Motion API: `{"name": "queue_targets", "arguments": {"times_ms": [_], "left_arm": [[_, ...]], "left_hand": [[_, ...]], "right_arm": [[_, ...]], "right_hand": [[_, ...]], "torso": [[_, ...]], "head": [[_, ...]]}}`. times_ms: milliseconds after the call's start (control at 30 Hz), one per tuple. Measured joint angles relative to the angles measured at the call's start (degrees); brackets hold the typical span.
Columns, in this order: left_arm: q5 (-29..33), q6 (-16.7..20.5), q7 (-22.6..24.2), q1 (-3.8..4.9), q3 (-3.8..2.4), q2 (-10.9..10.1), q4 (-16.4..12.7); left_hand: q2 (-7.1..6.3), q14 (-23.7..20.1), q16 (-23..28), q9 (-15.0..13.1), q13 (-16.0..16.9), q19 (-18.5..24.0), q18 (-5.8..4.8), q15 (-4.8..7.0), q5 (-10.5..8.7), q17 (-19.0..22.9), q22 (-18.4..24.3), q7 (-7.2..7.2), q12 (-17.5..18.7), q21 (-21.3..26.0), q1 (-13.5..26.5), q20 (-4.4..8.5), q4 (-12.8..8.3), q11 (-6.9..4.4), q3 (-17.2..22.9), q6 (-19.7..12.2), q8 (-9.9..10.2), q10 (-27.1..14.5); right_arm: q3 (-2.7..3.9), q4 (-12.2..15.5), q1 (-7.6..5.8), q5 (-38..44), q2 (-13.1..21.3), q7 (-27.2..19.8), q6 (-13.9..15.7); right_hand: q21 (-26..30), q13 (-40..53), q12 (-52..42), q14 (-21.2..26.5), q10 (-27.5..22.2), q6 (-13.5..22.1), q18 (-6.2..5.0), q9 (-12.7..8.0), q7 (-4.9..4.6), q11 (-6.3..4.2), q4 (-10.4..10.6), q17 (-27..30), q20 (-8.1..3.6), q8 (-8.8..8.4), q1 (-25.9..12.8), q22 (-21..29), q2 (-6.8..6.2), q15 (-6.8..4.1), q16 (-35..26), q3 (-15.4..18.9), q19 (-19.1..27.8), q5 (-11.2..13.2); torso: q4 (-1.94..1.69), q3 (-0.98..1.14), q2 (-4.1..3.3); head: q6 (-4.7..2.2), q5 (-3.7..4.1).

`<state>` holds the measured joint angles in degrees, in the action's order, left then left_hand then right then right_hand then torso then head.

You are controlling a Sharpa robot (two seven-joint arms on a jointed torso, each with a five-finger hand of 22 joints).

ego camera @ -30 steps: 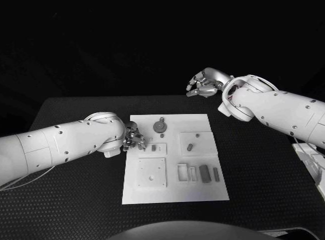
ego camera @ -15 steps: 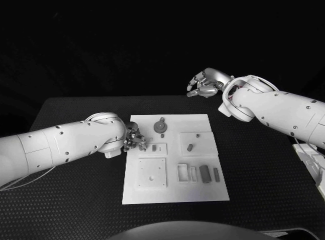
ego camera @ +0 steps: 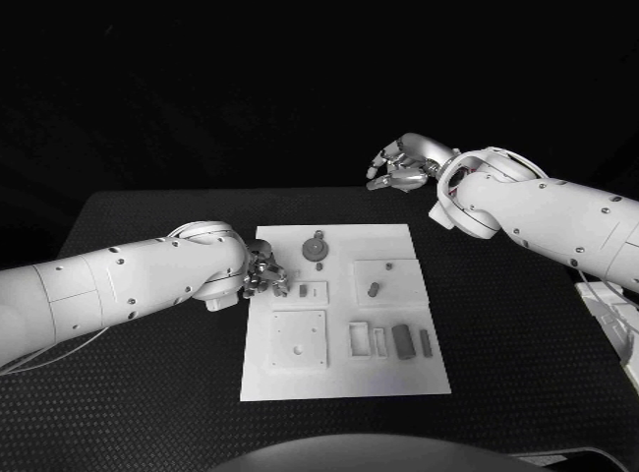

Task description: Assemble the parts on the task board

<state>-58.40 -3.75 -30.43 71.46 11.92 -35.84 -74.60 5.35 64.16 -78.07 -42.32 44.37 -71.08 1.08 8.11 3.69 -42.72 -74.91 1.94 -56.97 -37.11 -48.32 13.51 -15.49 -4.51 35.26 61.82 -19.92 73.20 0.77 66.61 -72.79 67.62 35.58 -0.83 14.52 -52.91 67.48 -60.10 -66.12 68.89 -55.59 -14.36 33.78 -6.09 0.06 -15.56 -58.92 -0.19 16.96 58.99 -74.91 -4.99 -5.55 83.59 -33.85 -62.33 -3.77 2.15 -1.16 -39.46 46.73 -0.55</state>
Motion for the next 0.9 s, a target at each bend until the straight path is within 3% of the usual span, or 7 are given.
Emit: {"name": "queue_targets", "arguments": {"times_ms": [900], "left_arm": [[-0.43, -0.39, -0.25, -0.01, 0.09, -0.03, -0.1]], "left_hand": [[-0.01, 0.0, 0.02, 0.0, 0.23, -0.32, 0.0, 0.01, -0.1, -0.04, -0.04, 0.08, -0.23, -0.43, -0.01, 0.1, 0.0, 0.04, 0.0, 0.1, 0.0, 0.0]], "right_arm": [[0.0, 0.0, 0.0, 0.0, 0.01, 0.0, -0.09]], "right_hand": [[0.0, -0.01, 0.0, 0.21, 0.14, 0.0, 0.0, 0.11, 0.0, -0.07, 0.0, 0.0, 0.01, -0.22, 0.0, 0.01, 0.0, -0.2, 0.0, 0.0, 0.01, 0.0]], "torso": [[-0.01, -0.01, -0.01]], "head": [[0.22, -0.13]]}}
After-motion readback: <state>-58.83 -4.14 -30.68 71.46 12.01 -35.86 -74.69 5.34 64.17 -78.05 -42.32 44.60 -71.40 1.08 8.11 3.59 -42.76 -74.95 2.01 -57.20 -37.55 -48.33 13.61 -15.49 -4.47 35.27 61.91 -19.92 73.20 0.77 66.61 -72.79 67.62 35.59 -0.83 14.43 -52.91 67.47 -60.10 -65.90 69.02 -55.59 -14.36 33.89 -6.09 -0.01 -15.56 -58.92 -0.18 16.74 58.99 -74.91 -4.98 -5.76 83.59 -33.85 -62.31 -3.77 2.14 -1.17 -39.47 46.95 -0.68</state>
